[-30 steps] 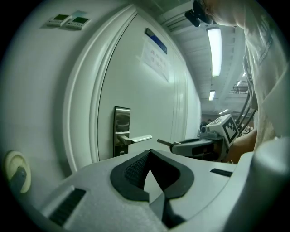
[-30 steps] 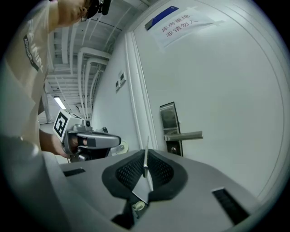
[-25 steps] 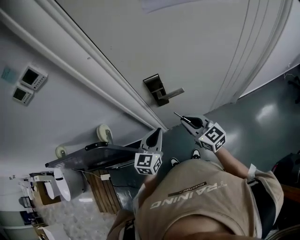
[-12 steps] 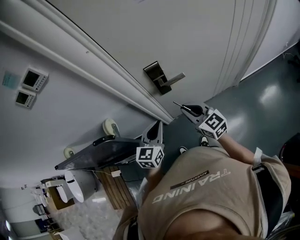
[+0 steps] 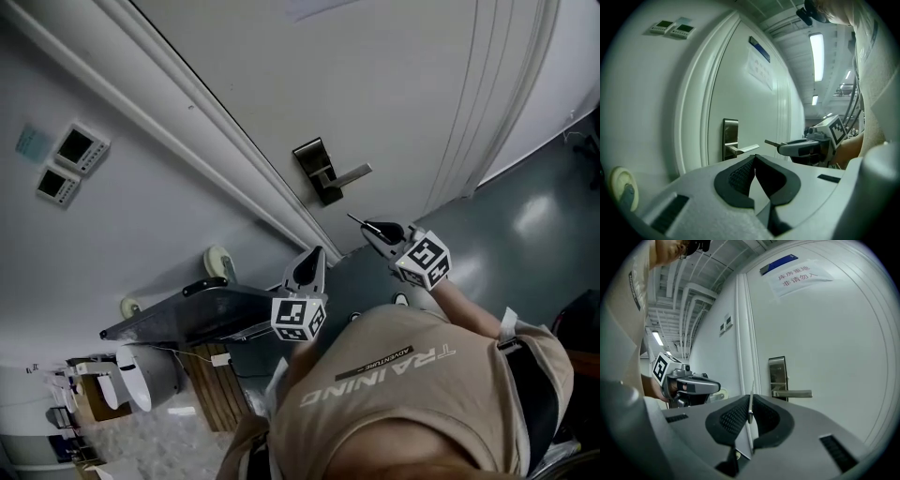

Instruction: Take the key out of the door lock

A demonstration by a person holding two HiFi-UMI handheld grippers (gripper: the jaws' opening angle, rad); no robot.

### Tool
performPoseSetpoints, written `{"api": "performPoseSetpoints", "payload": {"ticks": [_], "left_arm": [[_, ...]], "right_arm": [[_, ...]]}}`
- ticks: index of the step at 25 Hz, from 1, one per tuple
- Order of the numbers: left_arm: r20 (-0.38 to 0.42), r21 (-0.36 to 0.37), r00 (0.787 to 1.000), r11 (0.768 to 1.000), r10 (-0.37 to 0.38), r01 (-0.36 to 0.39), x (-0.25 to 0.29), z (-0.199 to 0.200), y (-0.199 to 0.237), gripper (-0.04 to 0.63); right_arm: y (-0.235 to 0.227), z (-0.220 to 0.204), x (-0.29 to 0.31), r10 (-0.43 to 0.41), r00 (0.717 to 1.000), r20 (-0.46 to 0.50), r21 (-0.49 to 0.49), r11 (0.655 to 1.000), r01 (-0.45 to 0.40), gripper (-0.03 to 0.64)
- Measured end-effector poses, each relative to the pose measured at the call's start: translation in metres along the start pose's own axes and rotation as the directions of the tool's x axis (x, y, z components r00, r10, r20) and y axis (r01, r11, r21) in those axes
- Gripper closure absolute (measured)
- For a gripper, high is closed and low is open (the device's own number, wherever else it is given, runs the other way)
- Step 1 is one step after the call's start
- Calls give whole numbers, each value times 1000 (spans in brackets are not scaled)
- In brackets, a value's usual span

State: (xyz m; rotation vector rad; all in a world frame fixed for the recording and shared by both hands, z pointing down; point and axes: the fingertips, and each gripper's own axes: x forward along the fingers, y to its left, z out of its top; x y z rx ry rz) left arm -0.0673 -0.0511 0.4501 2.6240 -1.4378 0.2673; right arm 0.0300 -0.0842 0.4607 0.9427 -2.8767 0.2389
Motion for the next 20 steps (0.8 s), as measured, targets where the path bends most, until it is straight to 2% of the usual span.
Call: {"api": "performPoseSetpoints", "payload": {"ticks": [10, 20], "left_arm": [[70, -12, 997, 999, 38, -37, 7, 13, 21, 586], [51, -26, 999, 1000, -13, 15, 13, 2, 20, 586]], "right_arm": [[-8, 10, 14, -19, 1000, -12, -40, 999, 19, 600], [5, 4, 22, -31, 999, -31, -30, 999, 30, 600]]}}
